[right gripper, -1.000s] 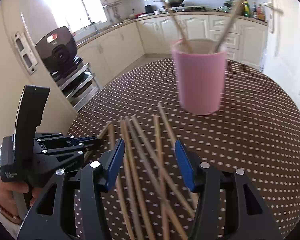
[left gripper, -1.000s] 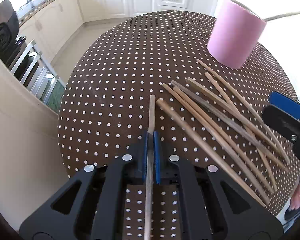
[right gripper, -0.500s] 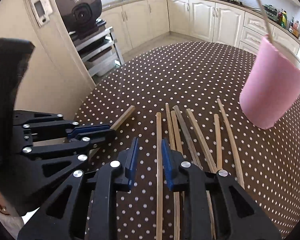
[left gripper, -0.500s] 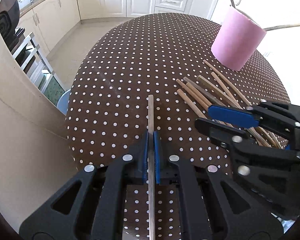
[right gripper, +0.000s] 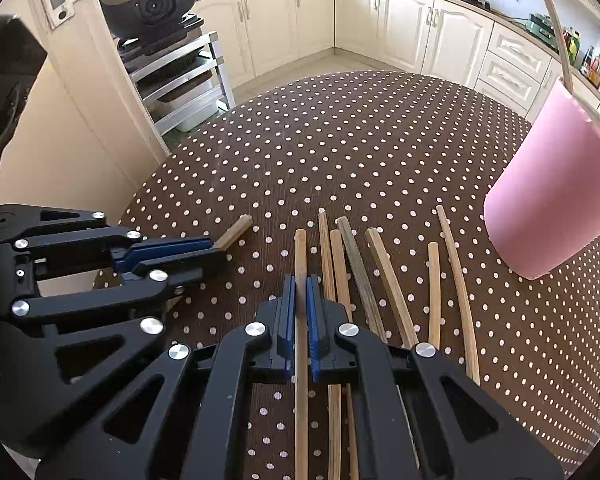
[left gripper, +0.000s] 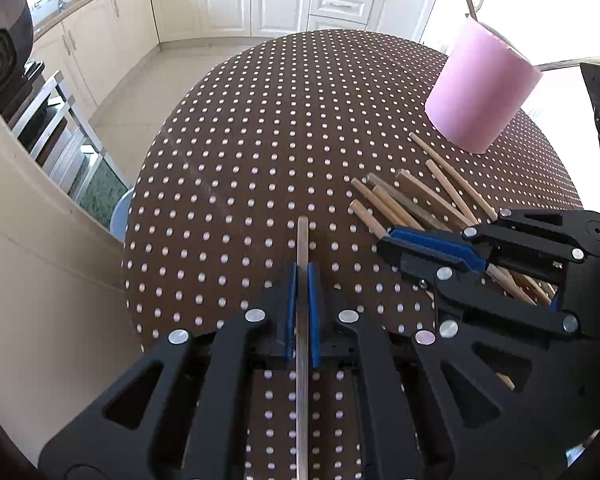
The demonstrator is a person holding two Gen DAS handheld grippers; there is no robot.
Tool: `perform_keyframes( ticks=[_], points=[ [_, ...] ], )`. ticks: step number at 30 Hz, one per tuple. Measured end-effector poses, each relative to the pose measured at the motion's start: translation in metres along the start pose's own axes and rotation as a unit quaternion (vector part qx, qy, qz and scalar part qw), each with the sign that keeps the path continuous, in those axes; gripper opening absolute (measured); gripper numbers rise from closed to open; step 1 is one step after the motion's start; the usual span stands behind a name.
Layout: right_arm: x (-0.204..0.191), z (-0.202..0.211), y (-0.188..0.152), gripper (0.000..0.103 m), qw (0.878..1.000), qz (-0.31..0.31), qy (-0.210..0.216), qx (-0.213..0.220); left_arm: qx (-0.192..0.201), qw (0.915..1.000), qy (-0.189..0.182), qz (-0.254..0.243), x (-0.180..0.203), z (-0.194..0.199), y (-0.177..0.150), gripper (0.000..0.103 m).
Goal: Organize utensils
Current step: 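Close the left tool on a chopstick while the right tool grasps another, then raise the left tool's chopstick upright over the cup while the right tool carries its own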
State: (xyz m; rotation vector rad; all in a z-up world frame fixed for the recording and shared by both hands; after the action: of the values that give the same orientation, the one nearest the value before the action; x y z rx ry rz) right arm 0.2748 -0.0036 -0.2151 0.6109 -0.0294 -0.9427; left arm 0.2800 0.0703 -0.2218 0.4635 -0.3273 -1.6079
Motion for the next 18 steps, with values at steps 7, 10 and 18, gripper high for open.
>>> perform_keyframes(
  ticks=[7, 10, 18],
  points=[
    [0.005, 0.012, 0.001, 0.004, 0.999, -0.028, 0.024, 0.025, 0.014, 0.9999, -0.001, 0.006, 0.003, 0.008, 0.002, 0.006],
    [0.009, 0.036, 0.004, 0.005, 0.996, -0.044, 0.043, 0.059, 0.035, 0.9993, -0.009, 0.01, 0.005, 0.026, 0.007, 0.006],
    [0.01, 0.107, 0.01, 0.005, 0.981, -0.063, 0.081, 0.163, 0.111, 0.9926, -0.043, 0.022, 0.014, 0.098, 0.023, 0.006]
  ],
)
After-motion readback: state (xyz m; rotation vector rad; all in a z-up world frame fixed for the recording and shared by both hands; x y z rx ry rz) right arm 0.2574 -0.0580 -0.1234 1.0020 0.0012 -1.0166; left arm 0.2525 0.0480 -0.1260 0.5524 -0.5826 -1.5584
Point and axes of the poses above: each gripper's, at about its wrist camera, not at the fingertips, and z roughly against the way its jaws point, x to its right, y to its top, the point moved 5 cm from there along -z, roughly the way its jaws point, and after that the axes turned 12 degrees about y, right-handed, at the moved point
